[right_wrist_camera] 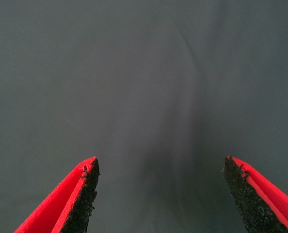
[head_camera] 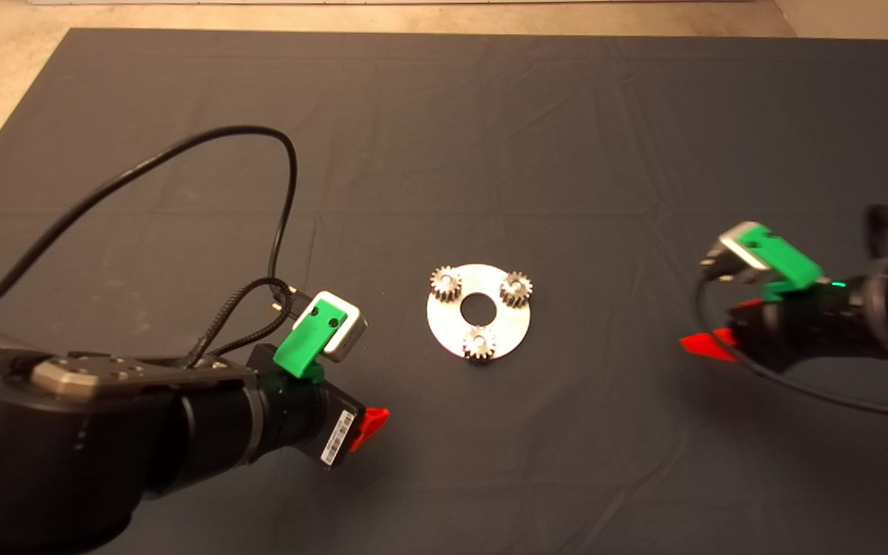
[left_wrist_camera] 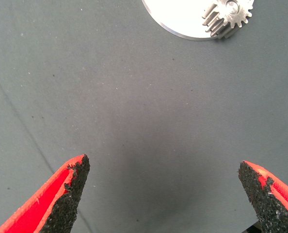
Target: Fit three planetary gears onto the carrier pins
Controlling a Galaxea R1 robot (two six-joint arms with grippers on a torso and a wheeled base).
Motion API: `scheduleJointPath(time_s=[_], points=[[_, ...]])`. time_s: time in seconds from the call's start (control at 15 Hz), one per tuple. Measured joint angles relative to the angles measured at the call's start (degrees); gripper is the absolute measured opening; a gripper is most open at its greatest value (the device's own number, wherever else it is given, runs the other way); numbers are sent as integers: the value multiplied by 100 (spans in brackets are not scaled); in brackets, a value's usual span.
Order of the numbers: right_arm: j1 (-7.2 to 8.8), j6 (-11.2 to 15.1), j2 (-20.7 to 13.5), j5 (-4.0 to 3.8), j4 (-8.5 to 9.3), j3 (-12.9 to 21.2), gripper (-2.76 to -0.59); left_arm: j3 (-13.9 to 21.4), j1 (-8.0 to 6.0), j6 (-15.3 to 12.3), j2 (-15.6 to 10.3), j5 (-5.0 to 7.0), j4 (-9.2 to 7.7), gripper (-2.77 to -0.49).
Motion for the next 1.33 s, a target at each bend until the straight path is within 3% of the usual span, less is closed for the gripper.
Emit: scheduleJointPath(time_s=[0.07, 0.13, 0.2, 0.27, 0.33, 0.53, 0.73, 0.8, 0.87, 1.13, 1.33], points=[[-104, -26, -243, 66, 0, 35, -147, 0, 71, -37, 2, 2, -2, -104], [-430, -110, -672, 402, 6, 137, -147, 2, 212, -93, 35, -5, 0, -104], [-686, -165, -834, 632, 28, 225, -147, 2, 477, -134, 60, -6, -1, -104], [-876, -211, -894, 837, 72, 332, -147, 7, 790, -178, 62, -2, -25, -104], [-918, -243, -882, 948, 74, 377, -147, 18, 1005, -249, 63, -5, -78, -104], [-976, -251, -909, 996, 50, 383, -147, 24, 1111, -412, 66, 0, -72, -104], [-1469, -258, -1200, 1031, 33, 390, -147, 27, 1175, -488, 73, 0, -74, -104], [-1726, -323, -1442, 1128, 2, 394, -147, 27, 1200, -524, 57, 0, -75, -104], [-1859, -377, -1629, 1247, -52, 394, -147, 29, 1213, -536, 39, 0, -74, -104], [-1923, -433, -1660, 1440, -111, 399, -147, 33, 1223, -583, -4, -2, -74, -104], [-1935, -449, -1660, 1512, -127, 402, -147, 35, 1256, -647, -32, 0, -74, -104]])
